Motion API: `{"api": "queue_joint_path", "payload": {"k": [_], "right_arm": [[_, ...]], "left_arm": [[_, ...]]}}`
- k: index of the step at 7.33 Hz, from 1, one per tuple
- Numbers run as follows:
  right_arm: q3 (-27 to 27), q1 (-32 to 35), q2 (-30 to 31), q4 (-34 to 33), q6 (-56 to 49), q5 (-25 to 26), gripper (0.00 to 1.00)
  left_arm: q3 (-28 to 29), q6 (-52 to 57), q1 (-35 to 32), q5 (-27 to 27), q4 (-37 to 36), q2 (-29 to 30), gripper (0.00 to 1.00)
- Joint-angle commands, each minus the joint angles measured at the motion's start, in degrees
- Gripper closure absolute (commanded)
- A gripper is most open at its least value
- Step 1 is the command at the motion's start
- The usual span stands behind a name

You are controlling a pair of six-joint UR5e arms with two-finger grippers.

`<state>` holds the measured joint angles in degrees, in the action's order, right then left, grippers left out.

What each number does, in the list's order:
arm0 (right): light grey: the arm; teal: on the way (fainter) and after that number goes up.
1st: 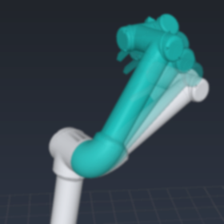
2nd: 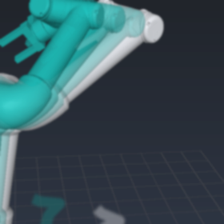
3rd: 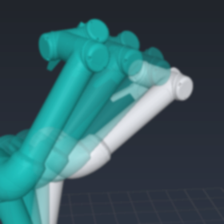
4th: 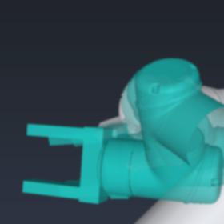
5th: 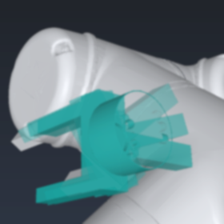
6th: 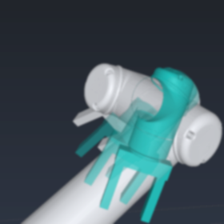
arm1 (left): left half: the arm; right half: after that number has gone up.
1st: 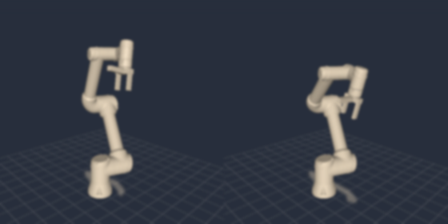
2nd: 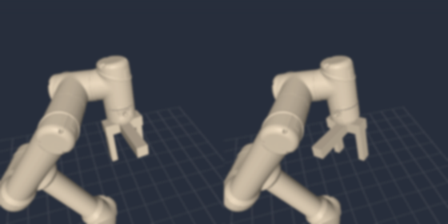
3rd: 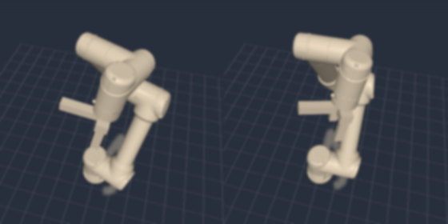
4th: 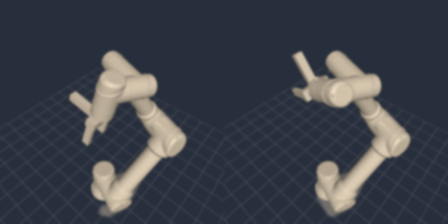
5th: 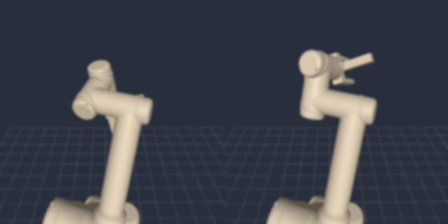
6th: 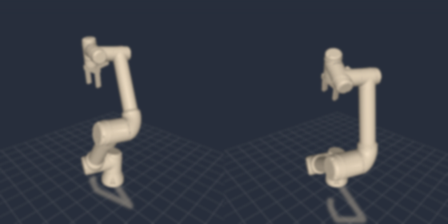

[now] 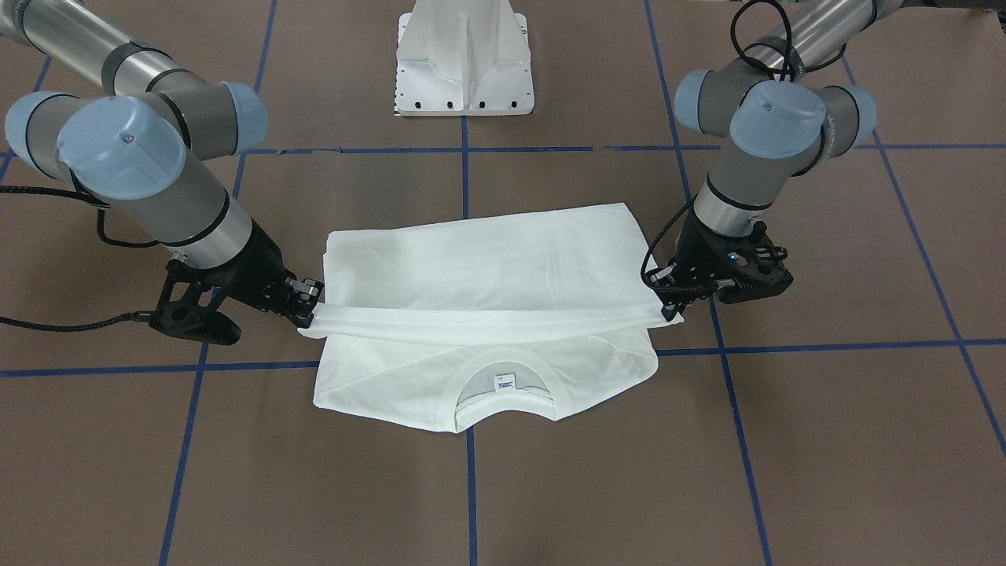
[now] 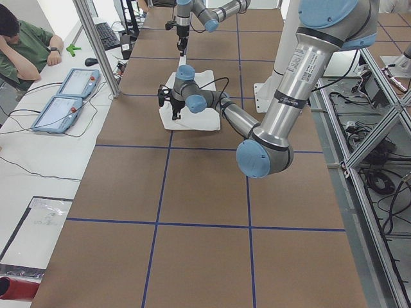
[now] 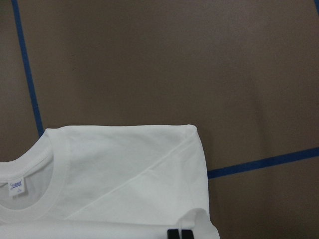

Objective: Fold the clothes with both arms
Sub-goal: 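Lay the hem at the collar and open both grippers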

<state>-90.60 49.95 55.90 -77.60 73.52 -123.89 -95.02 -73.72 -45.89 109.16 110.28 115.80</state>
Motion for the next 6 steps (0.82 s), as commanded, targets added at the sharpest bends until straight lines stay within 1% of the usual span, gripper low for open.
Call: {"api": "queue_joint_path", "payload": {"k": [1, 2, 4, 6], "right_arm": [[0.9, 0.0, -1.2, -0.8, 1.9, -0.1, 1.00], [1.5, -0.1, -1.5, -0.5, 2.6, 0.1, 1.00], [2.3, -0.1, -2.4, -0.6, 4.1, 0.1, 1.00], [4.7, -0.1, -3.8, -0.2, 4.9, 0.1, 1.00]], "left_arm": [[2.4, -0.4, 0.1, 0.0, -0.3, 2.7, 1.00], [3.9, -0.3, 0.1, 0.0, 0.1, 3.2, 1.00], [3.9, -0.1, 0.0, 0.0, 0.1, 3.0, 1.00], [3.9, 0.1, -0.1, -0.1, 0.1, 2.9, 1.00]]}}
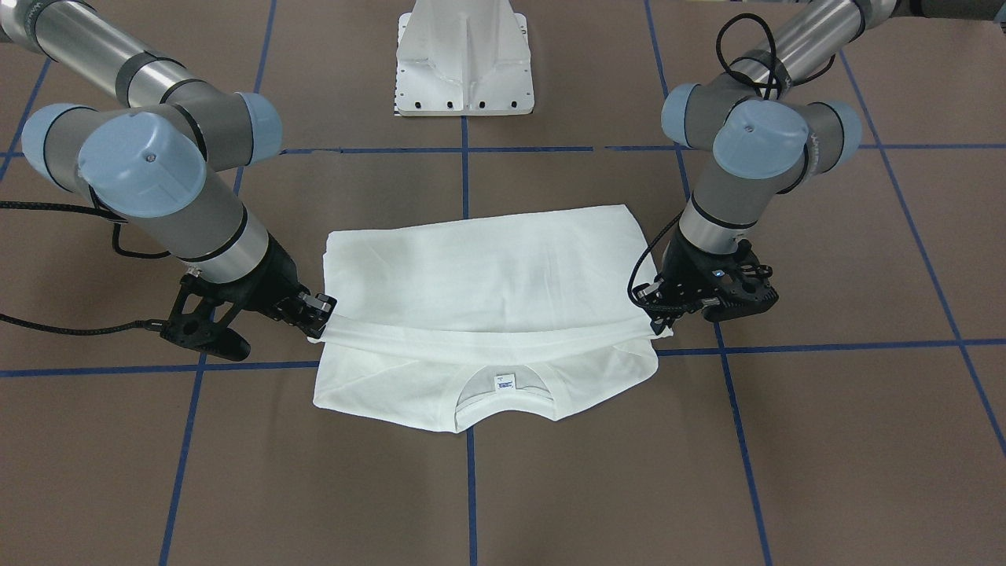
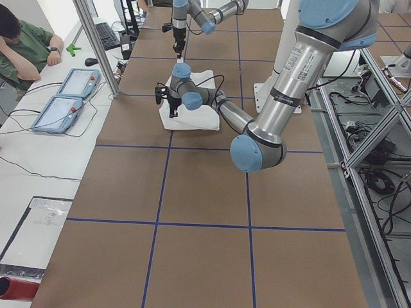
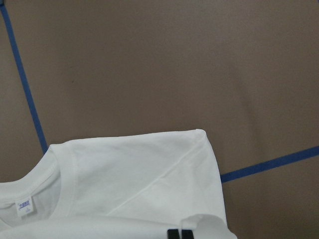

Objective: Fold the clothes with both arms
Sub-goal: 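Lay the hem at the collar and open both grippers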

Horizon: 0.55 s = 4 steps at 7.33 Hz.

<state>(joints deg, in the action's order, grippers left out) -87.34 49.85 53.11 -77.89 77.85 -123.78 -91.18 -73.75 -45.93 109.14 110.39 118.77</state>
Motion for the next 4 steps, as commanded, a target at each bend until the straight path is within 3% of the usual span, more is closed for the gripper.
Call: {"api": "queue_joint_path", "payload": {"k": [1, 4], "right_arm": [[1.6, 0.1, -1.1, 0.1, 0.7, -0.1, 1.00], [3.5, 1.1, -1.7, -0.1, 0.8, 0.0, 1.00]], "left_arm": [[0.2, 0.0, 0.0, -0.1, 0.0, 0.1, 1.00], [2.7, 0.3, -1.5, -0.1, 0.4, 0.4, 1.00]]}}
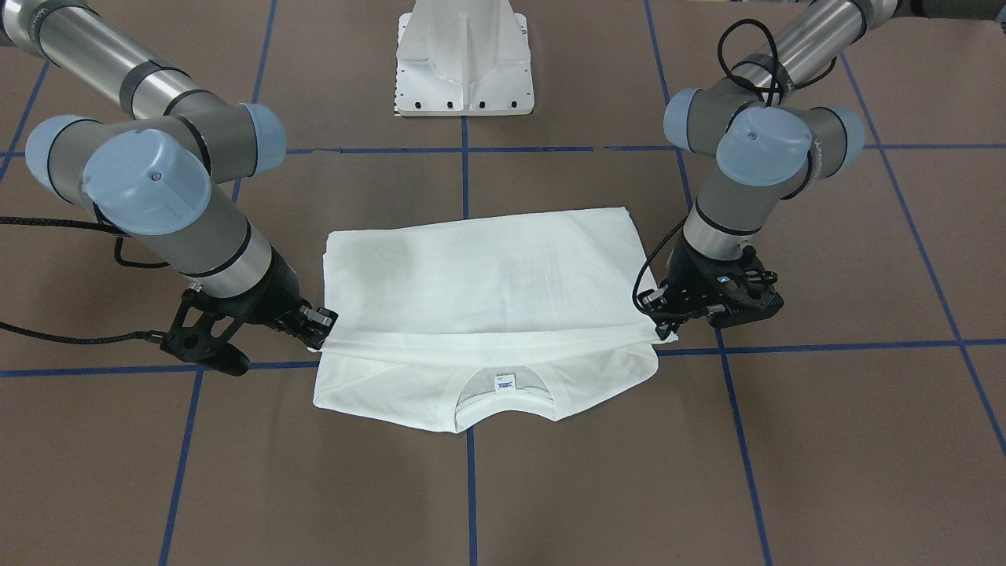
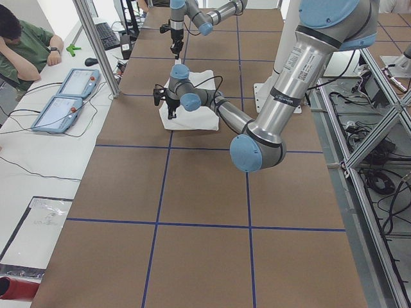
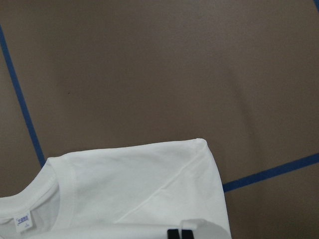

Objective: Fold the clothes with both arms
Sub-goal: 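Lay the hem at the collar and open both grippers, then move the right gripper down to the folded shirt's side edge and grasp it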

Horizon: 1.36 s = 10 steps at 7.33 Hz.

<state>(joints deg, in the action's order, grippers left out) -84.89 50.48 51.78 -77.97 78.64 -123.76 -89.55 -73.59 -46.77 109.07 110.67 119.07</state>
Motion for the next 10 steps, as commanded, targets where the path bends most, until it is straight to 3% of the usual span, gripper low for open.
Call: {"api": "queue_joint_path", "payload": {"k": [1, 5, 6, 7, 8, 9, 10], "right_arm": [[1.2, 0.9, -0.3, -0.1, 0.1, 0.0, 1.00], [1.7, 0.8, -0.8, 0.3, 0.1, -0.1, 1.00], [1.7, 0.8, -1.2, 0.5, 0.2, -0.1, 1.00], [1.7, 0.8, -1.9, 0.5, 0.2, -0.2, 0.75], [1.7, 0.3, -1.9, 0.5, 0.0, -0.1, 0.01], [1.7, 0.3, -1.7, 0.5, -0.1, -0.1, 0.00], [1.7, 0.5, -1.4, 0.5, -0.8, -0.1, 0.00]], "left_arm": [[1.2, 0.1, -0.9, 0.0, 0.1, 0.2, 1.00], [1.4, -0.4, -0.9, 0.0, 0.2, 1.4, 1.00], [1.4, -0.3, -0.9, 0.0, 0.2, 1.5, 0.85], [1.5, -0.3, -0.9, 0.0, 1.0, 1.5, 0.57], [1.6, -0.2, -0.8, 0.0, 1.5, 1.5, 0.28], [1.5, -0.1, -0.8, -0.2, 1.5, 1.5, 0.01], [1.5, -0.1, -0.8, -0.3, 1.5, 1.5, 0.01]]}}
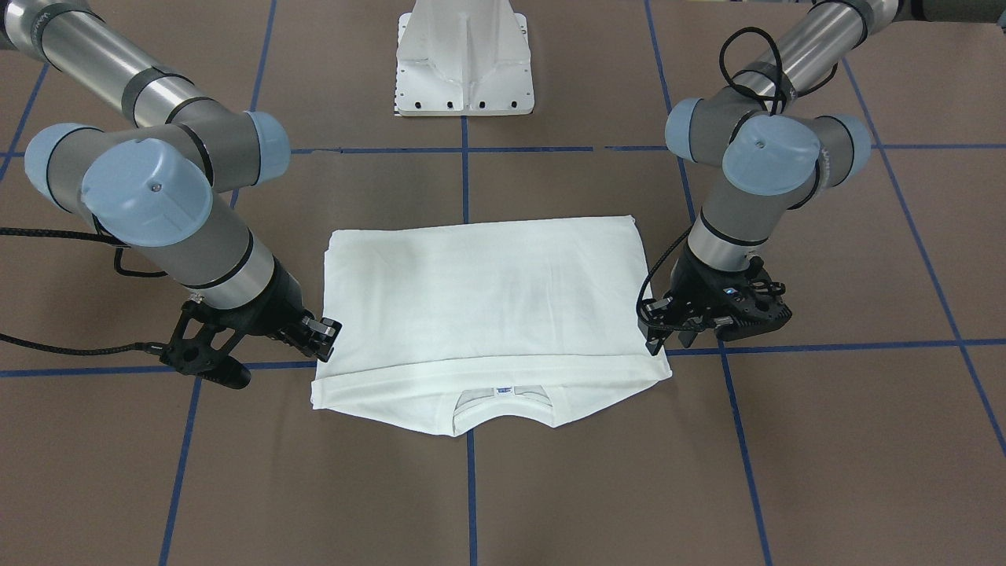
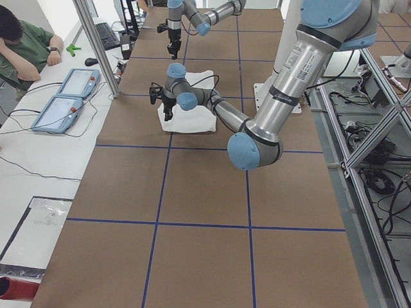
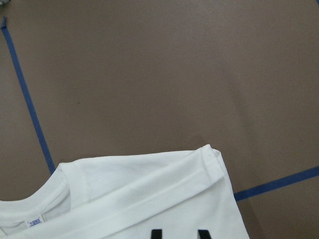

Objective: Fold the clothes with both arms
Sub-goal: 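Move the right gripper down to the folded shirt's side edge and grasp it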

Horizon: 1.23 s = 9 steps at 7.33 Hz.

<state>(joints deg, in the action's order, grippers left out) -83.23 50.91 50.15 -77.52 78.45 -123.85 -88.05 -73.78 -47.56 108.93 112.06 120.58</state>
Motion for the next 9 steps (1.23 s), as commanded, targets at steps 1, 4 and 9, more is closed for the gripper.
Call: {"api": "queue_joint_path", "payload": {"k": [1, 4, 9], "right_arm": [[-0.1, 0.2, 0.3, 0.2, -0.7, -0.3, 0.00], [-15.1, -6.3, 11.5, -0.1, 0.4, 5.7, 0.00], [-16.8, -18.5, 18.1, -0.3, 3.7, 14.9, 0.00]], "left_arm": [[-0.2, 0.1, -0.1, -0.1, 0.1, -0.1, 0.01], [-1.7, 0.2, -0.5, -0.3, 0.0, -0.8, 0.01], [-4.1, 0.0, 0.0, -4.2, -0.1, -1.3, 0.01]]}}
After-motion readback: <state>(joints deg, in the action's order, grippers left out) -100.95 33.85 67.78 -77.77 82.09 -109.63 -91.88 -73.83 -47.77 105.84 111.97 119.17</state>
